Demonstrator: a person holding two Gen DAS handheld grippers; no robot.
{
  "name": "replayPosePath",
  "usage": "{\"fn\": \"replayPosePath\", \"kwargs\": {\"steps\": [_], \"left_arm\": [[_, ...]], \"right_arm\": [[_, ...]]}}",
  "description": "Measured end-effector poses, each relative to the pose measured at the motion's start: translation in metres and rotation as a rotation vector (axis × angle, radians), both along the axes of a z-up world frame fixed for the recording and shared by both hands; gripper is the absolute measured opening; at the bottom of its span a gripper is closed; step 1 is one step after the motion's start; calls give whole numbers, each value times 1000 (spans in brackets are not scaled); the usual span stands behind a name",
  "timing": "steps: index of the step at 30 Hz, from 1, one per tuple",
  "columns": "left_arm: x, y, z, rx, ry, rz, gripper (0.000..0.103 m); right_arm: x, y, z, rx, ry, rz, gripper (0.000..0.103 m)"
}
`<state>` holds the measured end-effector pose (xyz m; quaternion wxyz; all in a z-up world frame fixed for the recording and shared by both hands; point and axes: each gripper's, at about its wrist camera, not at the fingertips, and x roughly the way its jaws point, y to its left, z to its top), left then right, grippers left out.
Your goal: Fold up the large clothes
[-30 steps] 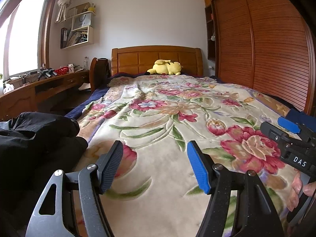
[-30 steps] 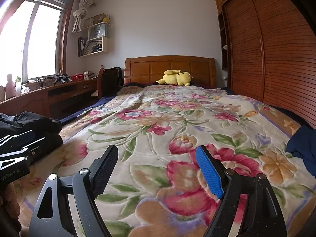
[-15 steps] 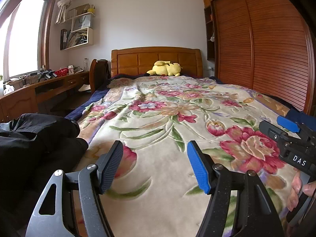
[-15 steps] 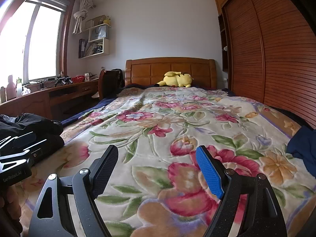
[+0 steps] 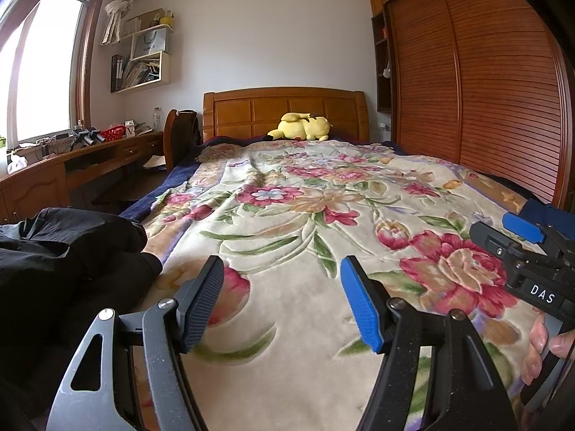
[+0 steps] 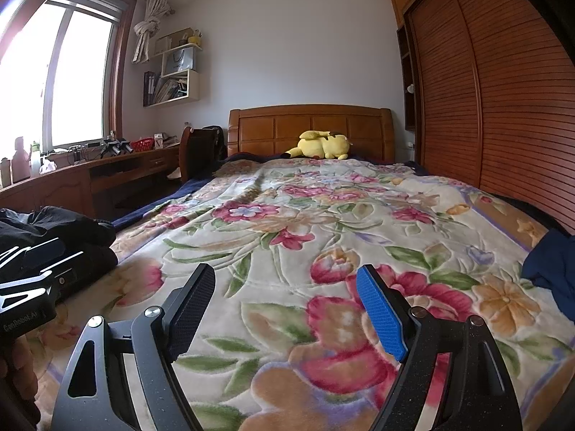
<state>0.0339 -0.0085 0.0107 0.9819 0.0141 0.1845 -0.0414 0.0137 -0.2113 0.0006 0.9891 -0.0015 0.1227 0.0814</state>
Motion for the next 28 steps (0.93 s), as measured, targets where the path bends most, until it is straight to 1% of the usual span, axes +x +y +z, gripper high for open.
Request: {"fn": "replayPosePath", "kwargs": {"steps": [18, 28], "left_arm": [[-2, 1, 6, 2, -7, 1, 68], [-2, 0, 5, 0, -8, 2, 68]], "right_arm": [[0, 1, 0, -1, -2, 4, 83], [0, 2, 0, 0, -2, 3, 83]]}}
